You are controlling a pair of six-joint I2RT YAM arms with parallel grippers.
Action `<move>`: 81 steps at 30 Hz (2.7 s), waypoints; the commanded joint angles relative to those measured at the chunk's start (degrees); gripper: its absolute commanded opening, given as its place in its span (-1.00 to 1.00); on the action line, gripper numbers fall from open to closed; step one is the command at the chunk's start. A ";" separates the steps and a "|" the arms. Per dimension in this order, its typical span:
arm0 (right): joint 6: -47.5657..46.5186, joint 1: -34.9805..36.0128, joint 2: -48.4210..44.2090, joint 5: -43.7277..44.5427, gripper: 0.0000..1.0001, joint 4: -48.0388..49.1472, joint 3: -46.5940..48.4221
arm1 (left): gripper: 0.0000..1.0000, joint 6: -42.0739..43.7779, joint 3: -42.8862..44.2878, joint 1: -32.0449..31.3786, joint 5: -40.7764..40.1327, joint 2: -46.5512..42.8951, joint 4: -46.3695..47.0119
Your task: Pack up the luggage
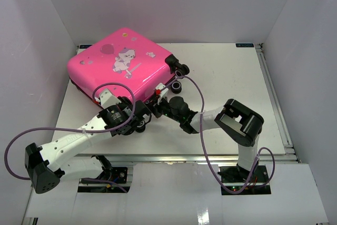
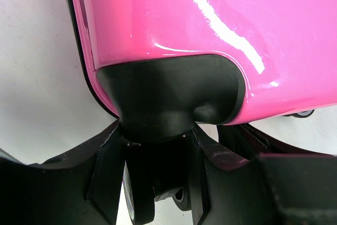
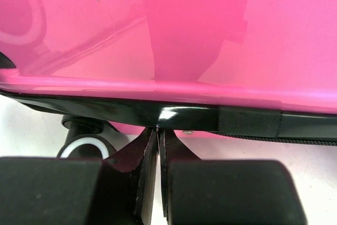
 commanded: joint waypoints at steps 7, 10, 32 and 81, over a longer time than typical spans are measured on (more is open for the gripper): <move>-1.34 -7.40 -7.43 9.09 -0.85 4.70 -2.61 | -1.00 -4.18 0.67 4.17 -2.59 -1.43 -2.25; -0.84 -10.00 -8.50 7.68 -0.85 4.55 -3.09 | -1.00 -4.26 1.77 4.75 -3.49 -1.17 -3.11; 9.40 -20.96 -1.29 1.77 -0.84 13.58 -5.64 | -1.00 -8.42 3.60 5.36 -7.29 -7.09 -11.88; 2.79 -2.96 -1.32 -8.14 -0.84 5.19 5.72 | -1.00 1.49 4.87 5.36 -7.25 -5.50 -1.15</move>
